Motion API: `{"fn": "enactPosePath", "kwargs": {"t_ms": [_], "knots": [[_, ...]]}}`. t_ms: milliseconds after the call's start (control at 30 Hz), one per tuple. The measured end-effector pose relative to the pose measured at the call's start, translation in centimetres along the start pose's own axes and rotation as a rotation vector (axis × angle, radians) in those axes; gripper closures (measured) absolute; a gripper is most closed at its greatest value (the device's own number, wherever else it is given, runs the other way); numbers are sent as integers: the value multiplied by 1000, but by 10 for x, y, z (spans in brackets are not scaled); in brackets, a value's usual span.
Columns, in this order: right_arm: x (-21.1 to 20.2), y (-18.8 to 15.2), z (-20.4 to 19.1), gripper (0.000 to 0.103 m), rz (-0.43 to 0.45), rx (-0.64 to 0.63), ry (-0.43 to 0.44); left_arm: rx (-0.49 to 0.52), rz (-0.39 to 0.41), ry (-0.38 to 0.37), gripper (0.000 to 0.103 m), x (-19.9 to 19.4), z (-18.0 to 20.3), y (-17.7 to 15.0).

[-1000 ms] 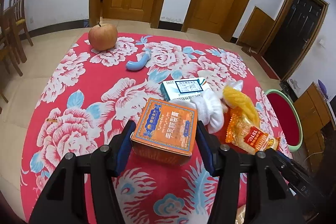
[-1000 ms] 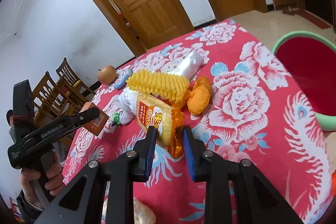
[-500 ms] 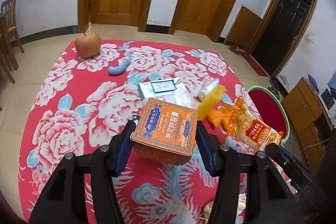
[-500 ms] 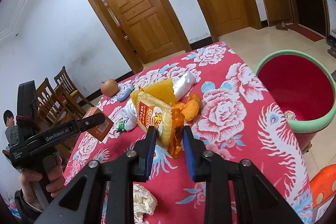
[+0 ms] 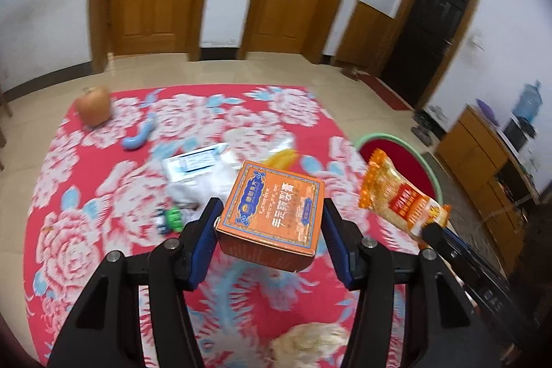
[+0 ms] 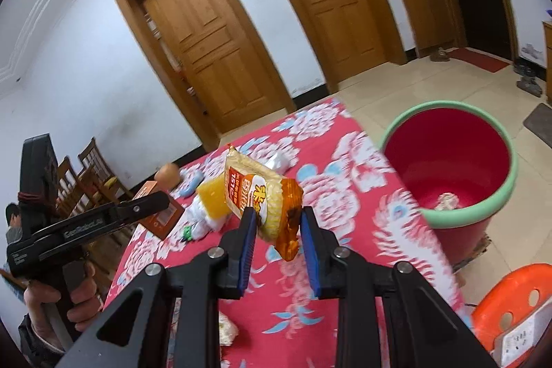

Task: Collect trash
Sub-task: 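Carry the box and chip bag over the bucket and release both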

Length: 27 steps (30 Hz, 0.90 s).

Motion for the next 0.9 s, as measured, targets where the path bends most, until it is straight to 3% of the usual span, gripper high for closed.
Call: {"fn": "enactPosePath", "kwargs": {"t_ms": [367,533,900], "knots": [[-20,24,66,74,75,147,-145,152,-28,-59,46,26,86,27],[-21,32,104,74,106,247,-187,207,-60,-83,46,58,125,36],[-2,38,175,74,104,421,-283,275,-123,-102,46,129,171,50]]}}
Point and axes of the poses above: each gripper's, at about its wrist camera, not at the fingertips, and x roughly the way its jaws point, z to its right, y to its top, the point moved 3 cm from there along x, roughly the way its jaws point, and after that the axes turned 4 degrees about -z, right-handed, at the moved point
